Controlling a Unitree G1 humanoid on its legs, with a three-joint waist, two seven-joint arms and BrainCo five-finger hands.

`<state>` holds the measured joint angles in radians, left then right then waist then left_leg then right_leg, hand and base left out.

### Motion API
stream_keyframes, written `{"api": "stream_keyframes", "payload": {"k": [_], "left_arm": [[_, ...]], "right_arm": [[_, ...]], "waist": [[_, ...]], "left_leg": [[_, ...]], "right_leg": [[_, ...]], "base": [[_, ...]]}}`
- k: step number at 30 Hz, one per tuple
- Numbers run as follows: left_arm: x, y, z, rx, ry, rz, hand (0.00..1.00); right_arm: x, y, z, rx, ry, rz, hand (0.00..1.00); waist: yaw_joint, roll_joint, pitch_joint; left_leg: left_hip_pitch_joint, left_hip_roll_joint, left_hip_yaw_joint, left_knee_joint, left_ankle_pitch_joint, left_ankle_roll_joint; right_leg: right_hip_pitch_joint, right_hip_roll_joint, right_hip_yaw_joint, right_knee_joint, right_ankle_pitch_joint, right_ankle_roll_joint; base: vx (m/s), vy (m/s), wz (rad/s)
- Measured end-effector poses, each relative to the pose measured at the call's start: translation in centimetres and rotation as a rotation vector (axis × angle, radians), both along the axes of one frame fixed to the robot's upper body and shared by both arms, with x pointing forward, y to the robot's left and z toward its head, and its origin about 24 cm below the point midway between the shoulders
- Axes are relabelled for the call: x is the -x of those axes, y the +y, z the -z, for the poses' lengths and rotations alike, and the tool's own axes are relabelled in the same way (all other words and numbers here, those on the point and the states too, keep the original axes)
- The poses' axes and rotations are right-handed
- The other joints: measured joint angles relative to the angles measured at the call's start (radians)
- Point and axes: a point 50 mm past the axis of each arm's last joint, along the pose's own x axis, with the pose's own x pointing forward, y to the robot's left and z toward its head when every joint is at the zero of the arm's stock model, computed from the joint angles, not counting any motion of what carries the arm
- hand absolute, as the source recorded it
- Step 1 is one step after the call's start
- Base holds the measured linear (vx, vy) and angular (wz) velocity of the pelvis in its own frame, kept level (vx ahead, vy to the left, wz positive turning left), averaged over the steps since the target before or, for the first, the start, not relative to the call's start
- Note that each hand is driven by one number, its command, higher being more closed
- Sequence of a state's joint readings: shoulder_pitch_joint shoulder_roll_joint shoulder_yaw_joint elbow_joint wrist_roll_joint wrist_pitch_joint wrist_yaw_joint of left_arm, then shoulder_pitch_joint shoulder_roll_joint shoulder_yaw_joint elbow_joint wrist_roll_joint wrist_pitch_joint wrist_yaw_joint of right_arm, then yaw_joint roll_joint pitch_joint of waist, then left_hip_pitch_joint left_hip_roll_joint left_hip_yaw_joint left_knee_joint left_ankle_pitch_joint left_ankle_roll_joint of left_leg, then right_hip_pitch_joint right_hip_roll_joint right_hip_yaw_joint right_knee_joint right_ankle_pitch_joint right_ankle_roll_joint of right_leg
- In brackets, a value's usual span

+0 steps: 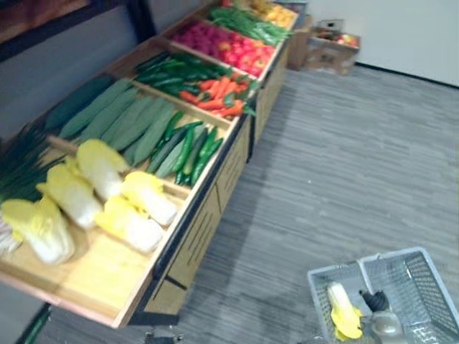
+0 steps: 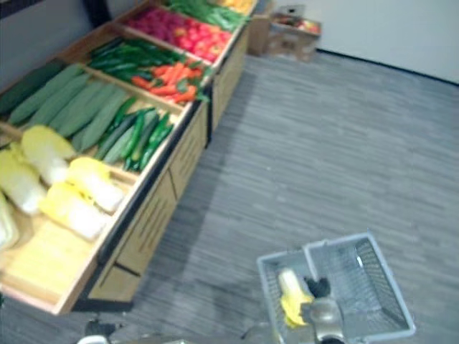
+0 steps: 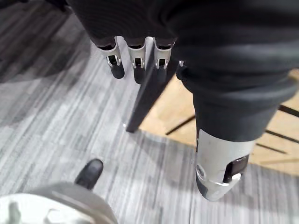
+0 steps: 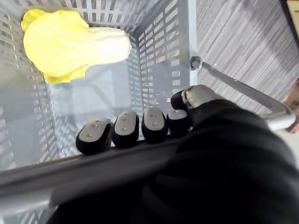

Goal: Pick vegetable in the basket

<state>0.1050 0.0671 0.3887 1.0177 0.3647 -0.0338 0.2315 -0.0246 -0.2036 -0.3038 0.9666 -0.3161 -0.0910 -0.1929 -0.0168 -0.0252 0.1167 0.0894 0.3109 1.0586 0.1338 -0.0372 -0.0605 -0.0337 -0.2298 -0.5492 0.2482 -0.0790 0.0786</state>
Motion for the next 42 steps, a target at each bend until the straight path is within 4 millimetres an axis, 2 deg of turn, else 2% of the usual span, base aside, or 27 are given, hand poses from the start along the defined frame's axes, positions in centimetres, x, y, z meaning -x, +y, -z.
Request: {"api": "stream_keyframes", "payload": {"k": [3, 7, 8, 9, 10, 11, 13, 15, 16, 18, 19, 20, 21, 24, 26, 27, 28, 29, 30, 31, 33, 34, 36, 38, 39, 40, 42], "left_arm": [[0.2, -0.5, 0.2, 0.016, 0.013, -0.001, 0.0], [0.0, -0.9, 0.3, 0.023, 0.008, 0.007, 0.0], [0.2, -1.2, 0.4, 0.032, 0.012, 0.008, 0.0], [0.3, -1.3, 0.4, 0.032, 0.014, 0.015, 0.0], [0.7, -1.3, 0.4, 0.03, 0.02, 0.013, 0.0], [1.2, -1.6, 0.6, 0.034, 0.032, 0.021, 0.0], [2.3, -2.2, 0.8, 0.056, 0.043, 0.018, 0.0], [2.4, -2.5, 0.9, 0.063, 0.044, 0.031, 0.0], [2.5, -2.8, 0.9, 0.07, 0.048, 0.036, 0.0], [2.6, -2.1, 0.8, 0.054, 0.054, 0.041, 0.0], [2.5, -2.1, 0.8, 0.052, 0.052, 0.05, 0.0], [2.5, -2.0, 0.8, 0.049, 0.053, 0.05, 0.0], [2.5, -1.9, 0.8, 0.046, 0.054, 0.051, 0.0], [2.2, -2.0, 0.8, 0.046, 0.049, 0.068, 0.0], [1.8, -2.2, 0.7, 0.046, 0.045, 0.087, 0.0], [1.5, -2.3, 0.7, 0.043, 0.044, 0.112, 0.0], [1.5, -2.2, 0.7, 0.04, 0.046, 0.12, 0.0], [1.6, -2.0, 0.7, 0.033, 0.051, 0.136, 0.0], [1.5, -1.8, 0.6, 0.025, 0.052, 0.144, 0.0], [1.5, -1.4, 0.5, 0.011, 0.054, 0.163, 0.0], [1.5, -1.0, 0.4, 0.002, 0.055, 0.162, 0.0], [1.4, -1.0, 0.4, 0.002, 0.05, 0.163, 0.0], [0.9, -0.8, 0.2, -0.005, 0.035, 0.161, 0.0], [0.3, -1.1, 0.2, 0.002, 0.016, 0.164, 0.0], [0.0, -1.2, 0.1, 0.002, 0.007, 0.165, 0.0], [-0.4, -1.2, -0.1, -0.002, -0.01, 0.165, 0.0], [-0.4, -1.2, -0.1, -0.002, -0.012, 0.158, 0.0]], "right_arm": [[-0.1, 1.0, 0.2, -0.004, 0.012, -0.058, 1.0], [1.2, 1.4, 0.7, 0.015, 0.055, -0.114, 1.0], [1.2, 1.4, 0.6, 0.029, 0.057, -0.142, 1.0], [1.1, 1.5, 0.6, 0.03, 0.054, -0.152, 1.0], [0.8, 1.9, 0.6, 0.032, 0.053, -0.179, 1.0], [0.3, 2.0, 0.3, 0.036, 0.037, -0.195, 1.0], [-0.1, 2.1, 0.1, 0.038, 0.02, -0.205, 1.0], [0.4, 1.8, 0.1, 0.041, 0.017, -0.196, 1.0], [0.5, 1.6, 0.0, 0.046, 0.013, -0.19, 1.0], [0.8, 2.1, 0.2, 0.027, 0.012, -0.187, 1.0], [0.7, 2.1, 0.0, 0.027, 0.003, -0.185, 1.0], [0.6, 2.1, 0.0, 0.028, -0.002, -0.186, 1.0], [0.5, 2.0, -0.1, 0.031, -0.004, -0.186, 1.0], [0.6, 1.6, -0.2, 0.037, -0.007, -0.17, 1.0], [0.5, 1.4, -0.4, 0.042, -0.015, -0.16, 1.0], [0.3, 1.3, -0.5, 0.045, -0.025, -0.158, 1.0], [0.2, 1.3, -0.7, 0.048, -0.032, -0.159, 1.0], [-0.5, 1.5, -1.1, 0.054, -0.065, -0.166, 1.0], [-0.8, 1.6, -1.3, 0.055, -0.081, -0.167, 1.0], [-1.0, 1.8, -1.5, 0.053, -0.097, -0.175, 1.0], [-1.1, 2.0, -1.5, 0.05, -0.104, -0.173, 1.0], [-0.9, 2.1, -1.4, 0.047, -0.102, -0.172, 1.0], [-1.0, 2.2, -1.4, 0.043, -0.103, -0.167, 1.0], [-1.0, 1.7, -1.5, 0.048, -0.109, -0.143, 1.0], [-0.9, 1.6, -1.5, 0.048, -0.109, -0.136, 1.0], [-0.8, 1.4, -1.5, 0.047, -0.109, -0.116, 1.0], [-0.6, 1.2, -1.5, 0.047, -0.109, -0.095, 1.0]], "waist": [[-0.006, 0.001, 0.001], [-0.01, 0.023, 0.006], [-0.009, 0.036, 0.007], [-0.01, 0.039, 0.01], [0.0, 0.026, 0.019], [0.011, 0.025, 0.02], [0.022, 0.035, 0.021], [0.022, 0.052, 0.026], [0.022, 0.071, 0.027], [0.025, 0.057, 0.024], [0.028, 0.036, 0.026], [0.032, 0.039, 0.029], [0.039, 0.03, 0.031], [0.04, 0.041, 0.031], [0.042, 0.046, 0.034], [0.044, 0.044, 0.043], [0.046, 0.04, 0.047], [0.043, 0.027, 0.056], [0.04, 0.025, 0.061], [0.033, -0.006, 0.078], [0.018, 0.004, 0.084], [0.009, 0.003, 0.083], [0.0, 0.005, 0.088], [-0.01, 0.031, 0.103], [-0.008, 0.035, 0.106], [-0.008, 0.033, 0.117], [-0.008, 0.024, 0.119]], "left_leg": [[-0.006, 0.061, 0.054, 0.095, 0.0, 0.0], [0.019, 0.169, 0.049, 0.238, 0.0, 0.0], [0.022, 0.203, -0.001, 0.291, 0.008, 0.002], [0.017, 0.206, -0.063, 0.314, 0.022, 0.012], [-0.015, 0.194, -0.2, 0.346, 0.022, 0.014], [-0.04, 0.085, -0.429, 0.312, -0.04, -0.037], [-0.049, -0.085, -0.68, 0.191, -0.114, -0.063], [-0.059, -0.161, -0.802, 0.062, -0.114, -0.064], [-0.072, -0.168, -0.846, 0.013, -0.101, -0.047], [-0.077, -0.185, -0.83, 0.002, -0.106, -0.039], [-0.086, -0.195, -0.814, 0.004, -0.113, -0.029], [-0.088, -0.199, -0.805, 0.004, -0.114, -0.026], [-0.086, -0.211, -0.793, 0.004, -0.109, -0.011], [-0.068, -0.248, -0.796, -0.029, -0.105, -0.003], [-0.057, -0.256, -0.798, -0.029, -0.122, 0.02], [-0.03, -0.259, -0.789, -0.029, -0.134, 0.025], [-0.014, -0.26, -0.781, -0.029, -0.139, 0.027], [0.023, -0.264, -0.761, -0.03, -0.15, 0.036], [0.045, -0.27, -0.758, -0.03, -0.159, 0.037], [0.078, -0.284, -0.755, -0.031, -0.179, 0.047], [0.126, -0.286, -0.757, -0.061, -0.184, 0.055], [0.133, -0.281, -0.761, -0.063, -0.183, 0.056], [0.126, -0.262, -0.771, -0.065, -0.183, 0.056], [0.13, -0.221, -0.807, -0.065, -0.184, 0.055], [0.132, -0.212, -0.812, -0.065, -0.184, 0.054], [0.142, -0.203, -0.829, -0.065, -0.186, 0.048], [0.155, -0.192, -0.841, -0.064, -0.206, 0.016]], "right_leg": [[0.008, 0.049, 0.029, -0.098, -0.004, -0.004], [0.075, 0.118, 0.047, -0.161, -0.013, -0.021], [0.084, 0.137, 0.08, -0.161, -0.017, -0.033], [0.091, 0.143, 0.104, -0.168, -0.015, -0.038], [0.097, 0.142, 0.144, -0.182, -0.007, -0.047], [0.086, 0.121, 0.205, -0.181, 0.004, -0.048], [0.076, 0.11, 0.29, -0.21, 0.019, -0.045], [0.072, 0.128, 0.315, -0.234, 0.031, -0.031], [0.071, 0.151, 0.317, -0.242, 0.037, -0.023], [0.07, 0.143, 0.34, -0.273, 0.065, -0.003], [0.06, 0.134, 0.352, -0.284, 0.08, 0.011], [0.053, 0.13, 0.364, -0.286, 0.086, 0.014], [0.047, 0.122, 0.376, -0.293, 0.099, 0.014], [0.039, 0.099, 0.388, -0.29, 0.103, 0.025], [-0.005, 0.082, 0.394, -0.17, 0.035, 0.035], [-0.053, 0.067, 0.401, -0.029, -0.012, 0.032], [-0.086, 0.061, 0.403, 0.056, -0.024, 0.026], [-0.165, 0.037, 0.392, 0.259, -0.025, 0.019], [-0.184, 0.021, 0.387, 0.327, -0.023, 0.016], [-0.207, -0.007, 0.386, 0.424, -0.018, 0.011], [-0.229, -0.039, 0.374, 0.514, 0.008, 0.015], [-0.237, -0.047, 0.357, 0.525, -0.01, 0.003], [-0.276, -0.038, 0.337, 0.485, -0.036, -0.019], [-0.288, -0.004, 0.346, 0.364, -0.032, -0.014], [-0.291, 0.003, 0.36, 0.311, -0.026, -0.004], [-0.291, 0.0, 0.408, 0.161, 0.004, 0.031], [-0.291, -0.012, 0.425, 0.042, 0.025, 0.063]], "base": [[-0.11, -0.257, -0.64], [-0.1, -0.173, -0.27], [-0.11, -0.11, -0.48], [-0.11, -0.097, -0.77], [-0.08, -0.029, -1.04], [-0.09, 0.026, -1.4], [-0.09, 0.078, -1.3], [-0.08, 0.111, -0.65], [-0.05, 0.162, -0.54], [0.04, 0.148, -0.33], [0.09, 0.114, -0.19], [0.11, 0.119, -0.37], [0.1, 0.093, -0.27], [0.14, 0.106, -0.12], [0.14, 0.108, -0.05], [0.11, 0.082, -0.1], [0.13, 0.116, -0.31], [0.09, 0.089, -0.33], [0.1, 0.096, -0.29], [0.1, 0.055, -0.07], [0.12, 0.043, 0.05], [0.11, 0.028, 0.09], [0.18, -0.008, 0.18], [0.21, -0.078, 0.28], [0.3, -0.214, 0.31], [0.27, -0.228, 0.28], [0.3, -0.296, 0.27]]}}
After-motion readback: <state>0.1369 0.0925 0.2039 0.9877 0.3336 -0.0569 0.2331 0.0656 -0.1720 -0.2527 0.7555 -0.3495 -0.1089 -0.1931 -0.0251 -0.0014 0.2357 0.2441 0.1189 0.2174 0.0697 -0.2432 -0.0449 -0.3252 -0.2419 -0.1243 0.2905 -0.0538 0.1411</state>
